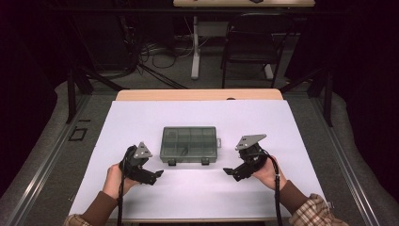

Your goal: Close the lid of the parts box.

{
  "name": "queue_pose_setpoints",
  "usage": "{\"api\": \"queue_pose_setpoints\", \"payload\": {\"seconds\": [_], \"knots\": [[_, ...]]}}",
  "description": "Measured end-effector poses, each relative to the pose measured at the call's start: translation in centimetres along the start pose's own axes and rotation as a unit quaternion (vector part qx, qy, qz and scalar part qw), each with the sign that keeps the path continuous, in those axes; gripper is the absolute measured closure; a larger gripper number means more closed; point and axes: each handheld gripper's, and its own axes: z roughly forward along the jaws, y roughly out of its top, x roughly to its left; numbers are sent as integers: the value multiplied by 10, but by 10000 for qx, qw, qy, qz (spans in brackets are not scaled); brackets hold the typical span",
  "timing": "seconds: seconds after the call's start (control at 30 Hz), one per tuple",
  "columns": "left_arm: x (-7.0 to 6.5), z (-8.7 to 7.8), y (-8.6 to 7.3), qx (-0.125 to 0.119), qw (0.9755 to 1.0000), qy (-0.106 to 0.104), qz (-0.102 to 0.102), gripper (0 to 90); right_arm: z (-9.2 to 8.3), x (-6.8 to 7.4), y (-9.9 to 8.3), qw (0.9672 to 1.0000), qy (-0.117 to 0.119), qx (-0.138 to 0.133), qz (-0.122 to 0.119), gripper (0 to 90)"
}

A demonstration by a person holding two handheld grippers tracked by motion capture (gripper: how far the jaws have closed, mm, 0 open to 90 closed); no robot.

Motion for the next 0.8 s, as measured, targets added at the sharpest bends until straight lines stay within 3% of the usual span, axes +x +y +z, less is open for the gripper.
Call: {"api": "queue_pose_setpoints", "payload": {"seconds": [0.37,0.8], "knots": [[-4,-14,-17,27,9999,98,-113,38,-16,3,-17,9999,-137,8,14,0],[-8,-17,-36,95,9996,177,-210,8,-37,4,-49,9989,-360,26,298,0]]}}
